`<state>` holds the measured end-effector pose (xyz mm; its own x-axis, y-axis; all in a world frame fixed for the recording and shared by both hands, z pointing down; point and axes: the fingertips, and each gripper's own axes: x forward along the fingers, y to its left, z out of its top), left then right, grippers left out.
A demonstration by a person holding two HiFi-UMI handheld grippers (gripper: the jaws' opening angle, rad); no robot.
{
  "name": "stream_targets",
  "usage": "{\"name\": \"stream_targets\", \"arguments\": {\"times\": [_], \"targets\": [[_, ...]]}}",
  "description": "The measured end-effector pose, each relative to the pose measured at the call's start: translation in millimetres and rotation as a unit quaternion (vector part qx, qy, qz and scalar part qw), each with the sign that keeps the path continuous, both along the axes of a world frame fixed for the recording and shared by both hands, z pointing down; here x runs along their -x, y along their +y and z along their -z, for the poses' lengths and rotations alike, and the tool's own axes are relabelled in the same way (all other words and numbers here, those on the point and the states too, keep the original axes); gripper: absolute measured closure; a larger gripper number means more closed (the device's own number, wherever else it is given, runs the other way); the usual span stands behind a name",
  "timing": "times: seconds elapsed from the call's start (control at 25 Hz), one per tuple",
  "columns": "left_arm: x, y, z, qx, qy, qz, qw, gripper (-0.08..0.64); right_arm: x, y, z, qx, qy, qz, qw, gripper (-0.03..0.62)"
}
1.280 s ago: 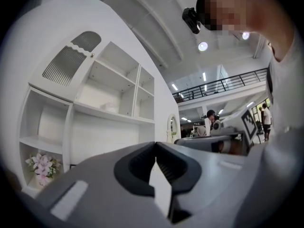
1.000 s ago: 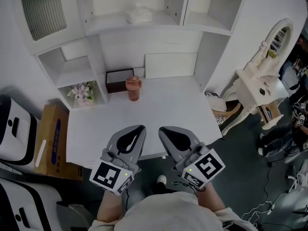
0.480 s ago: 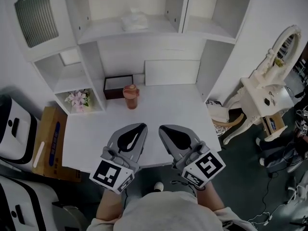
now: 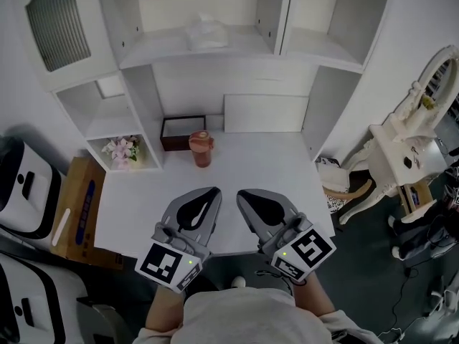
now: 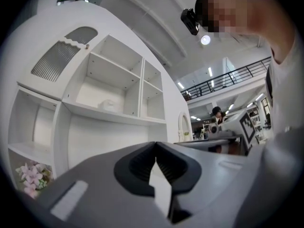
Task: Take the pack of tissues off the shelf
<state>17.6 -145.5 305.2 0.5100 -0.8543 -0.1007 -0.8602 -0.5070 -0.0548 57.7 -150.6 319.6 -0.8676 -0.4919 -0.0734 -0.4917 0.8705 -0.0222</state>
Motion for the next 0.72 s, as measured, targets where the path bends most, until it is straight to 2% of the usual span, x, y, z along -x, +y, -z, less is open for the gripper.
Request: {"name": "stream_targets", "arguments": {"times": [0.2,0.44,0.72], "targets": [[16.5,-11.6,-3.5,0.004,0.005,-0.001,1.0000,0.558,10.5,-10.6,-5.2,0.006,0.007,-0.011,1.000,0.592],[33.9,-26.1,-1.6,0.004,0.001,-0.030,0.9995,0.560,25.5,-28.7,-1.9,0.009,0.003,-0.048,0.999,0.592],[75.0,-46.2,1.9,0.008,-0.002,-0.056,0.9984,0.560,61.6,-47.9,1.1,0.015,0.001,-0.081,0.997,0.591]]}}
